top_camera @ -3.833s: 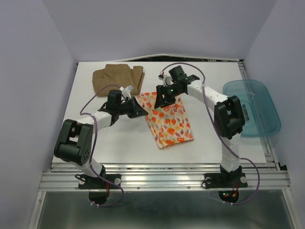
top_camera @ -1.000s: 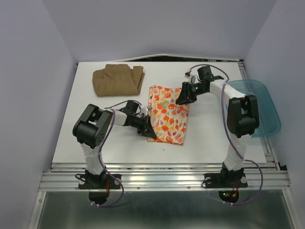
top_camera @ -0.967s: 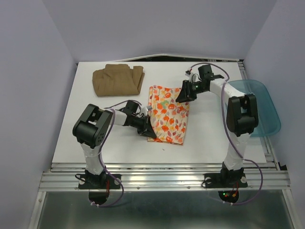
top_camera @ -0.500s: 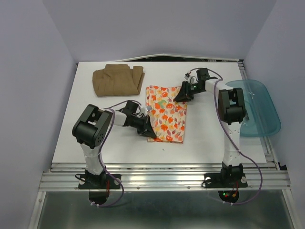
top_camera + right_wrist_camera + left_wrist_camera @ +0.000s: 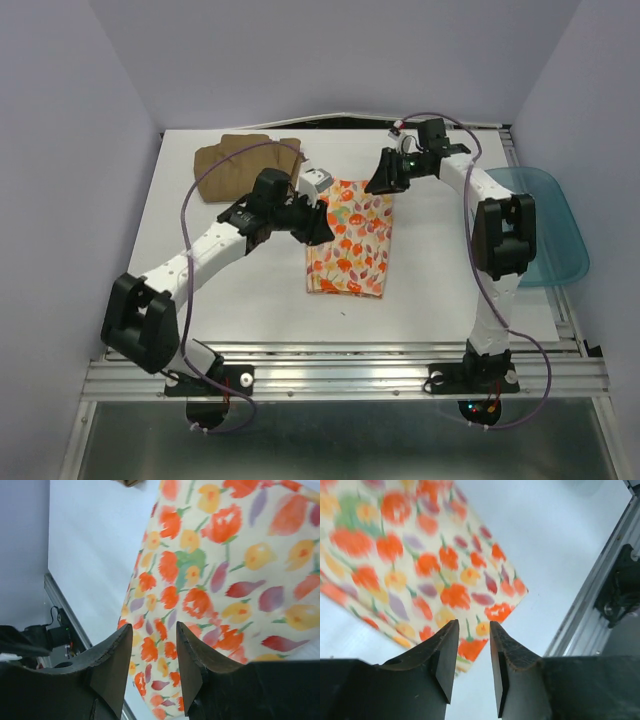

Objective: Fold and stack the skirts
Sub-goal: Fold the skirt

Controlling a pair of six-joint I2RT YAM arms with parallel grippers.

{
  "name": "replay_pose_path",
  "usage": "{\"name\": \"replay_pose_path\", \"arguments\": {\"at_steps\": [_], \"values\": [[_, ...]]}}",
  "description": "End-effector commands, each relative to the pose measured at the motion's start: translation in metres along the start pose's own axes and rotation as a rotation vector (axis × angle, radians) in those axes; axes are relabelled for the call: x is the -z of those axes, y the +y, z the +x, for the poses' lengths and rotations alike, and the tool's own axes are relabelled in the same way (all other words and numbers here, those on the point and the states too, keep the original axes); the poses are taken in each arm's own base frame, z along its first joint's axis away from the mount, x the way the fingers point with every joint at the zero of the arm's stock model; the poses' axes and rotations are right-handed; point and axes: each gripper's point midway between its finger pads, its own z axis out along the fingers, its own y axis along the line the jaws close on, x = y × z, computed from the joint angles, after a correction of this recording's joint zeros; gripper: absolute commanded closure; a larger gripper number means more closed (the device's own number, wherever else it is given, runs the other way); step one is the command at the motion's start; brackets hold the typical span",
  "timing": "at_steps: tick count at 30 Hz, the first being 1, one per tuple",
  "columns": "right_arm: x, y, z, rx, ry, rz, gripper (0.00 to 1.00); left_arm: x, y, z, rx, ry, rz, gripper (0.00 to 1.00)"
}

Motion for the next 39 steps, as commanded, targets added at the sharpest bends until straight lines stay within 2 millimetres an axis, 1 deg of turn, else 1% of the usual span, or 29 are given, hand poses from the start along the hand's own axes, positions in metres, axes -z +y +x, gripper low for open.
{"name": "replay_pose_path", "arguments": {"at_steps": [1,2,3,4,5,6,7,8,9,10,11,12,13,14,15,17,19,20,21,23,25,26,27,30,33,34,36,37,39], "values": [[-0.005,0.039,0.041,0.101,0.094,-0.012,0.55,0.012,-0.020,-0.018,-0.510,0.018,-0.145,0.55],[-0.010,0.039,0.050,0.109,0.113,-0.006,0.55,0.010,-0.022,-0.013,-0.567,0.043,-0.169,0.55],[-0.019,0.041,0.065,0.122,0.149,-0.007,0.55,0.007,-0.024,-0.005,-0.618,0.069,-0.179,0.55],[-0.024,0.042,0.072,0.125,0.167,-0.007,0.55,0.006,-0.020,0.000,-0.709,0.101,-0.218,0.54],[-0.033,0.039,0.082,0.122,0.196,-0.006,0.56,-0.006,-0.030,0.022,-0.785,0.159,-0.202,0.52],[-0.035,0.035,0.086,0.116,0.207,-0.002,0.57,-0.009,-0.033,0.033,-0.842,0.189,-0.206,0.51],[-0.042,0.035,0.093,0.117,0.231,-0.007,0.57,-0.012,-0.029,0.042,-0.932,0.228,-0.224,0.52],[-0.045,0.031,0.096,0.110,0.240,-0.005,0.57,-0.021,-0.035,0.063,-0.999,0.261,-0.211,0.53],[-0.051,0.030,0.102,0.110,0.258,-0.006,0.58,-0.025,-0.033,0.071,-1.041,0.278,-0.222,0.53],[-0.058,0.022,0.109,0.087,0.279,-0.009,0.59,-0.028,-0.029,0.069,-1.098,0.274,-0.265,0.53],[-0.062,0.017,0.113,0.069,0.291,-0.010,0.59,-0.031,-0.028,0.078,-1.121,0.294,-0.269,0.52],[-0.067,0.016,0.119,0.059,0.310,-0.015,0.59,-0.036,-0.033,0.082,-1.144,0.298,-0.261,0.50],[-0.073,0.008,0.127,0.034,0.330,-0.013,0.60,-0.041,-0.031,0.088,-1.154,0.321,-0.267,0.48],[-0.076,0.003,0.133,0.015,0.344,-0.011,0.60,-0.045,-0.032,0.090,-1.164,0.324,-0.263,0.43],[-0.079,-0.002,0.137,0.005,0.350,-0.005,0.60,-0.051,-0.033,0.096,-1.181,0.339,-0.255,0.43],[-0.084,-0.014,0.150,-0.027,0.378,0.006,0.60,-0.056,-0.028,0.100,-1.198,0.342,-0.281,0.43],[-0.086,-0.020,0.155,-0.039,0.391,0.020,0.61,-0.063,-0.022,0.105,-1.215,0.357,-0.300,0.42],[-0.088,-0.024,0.159,-0.048,0.398,0.027,0.61,-0.065,-0.020,0.105,-1.224,0.354,-0.313,0.42],[-0.088,-0.027,0.162,-0.053,0.404,0.038,0.62,-0.068,-0.016,0.113,-1.231,0.377,-0.313,0.42],[-0.089,-0.031,0.164,-0.058,0.409,0.044,0.62,-0.071,-0.011,0.118,-1.242,0.391,-0.316,0.41],[-0.090,-0.035,0.167,-0.061,0.415,0.058,0.62,-0.072,-0.004,0.129,-1.250,0.426,-0.313,0.43],[-0.091,-0.038,0.167,-0.061,0.416,0.069,0.62,-0.075,-0.005,0.128,-1.254,0.411,-0.316,0.43],[-0.091,-0.039,0.168,-0.064,0.418,0.075,0.62,-0.076,0.000,0.135,-1.260,0.431,-0.314,0.44],[-0.093,-0.042,0.169,-0.071,0.423,0.080,0.62,-0.079,0.005,0.142,-1.280,0.448,-0.313,0.48],[-0.094,-0.044,0.170,-0.072,0.424,0.086,0.63,-0.081,0.007,0.143,-1.286,0.457,-0.316,0.57],[-0.093,-0.044,0.170,-0.066,0.424,0.087,0.63,-0.080,0.006,0.144,-1.285,0.463,-0.306,0.64],[-0.091,-0.043,0.171,-0.064,0.424,0.090,0.63,-0.080,-0.001,0.140,-1.283,0.453,-0.291,0.71],[-0.090,-0.043,0.170,-0.059,0.423,0.092,0.63,-0.080,-0.003,0.138,-1.280,0.450,-0.279,0.78],[-0.089,-0.042,0.171,-0.059,0.425,0.092,0.63,-0.077,-0.006,0.137,-1.276,0.459,-0.271,0.83]]}}
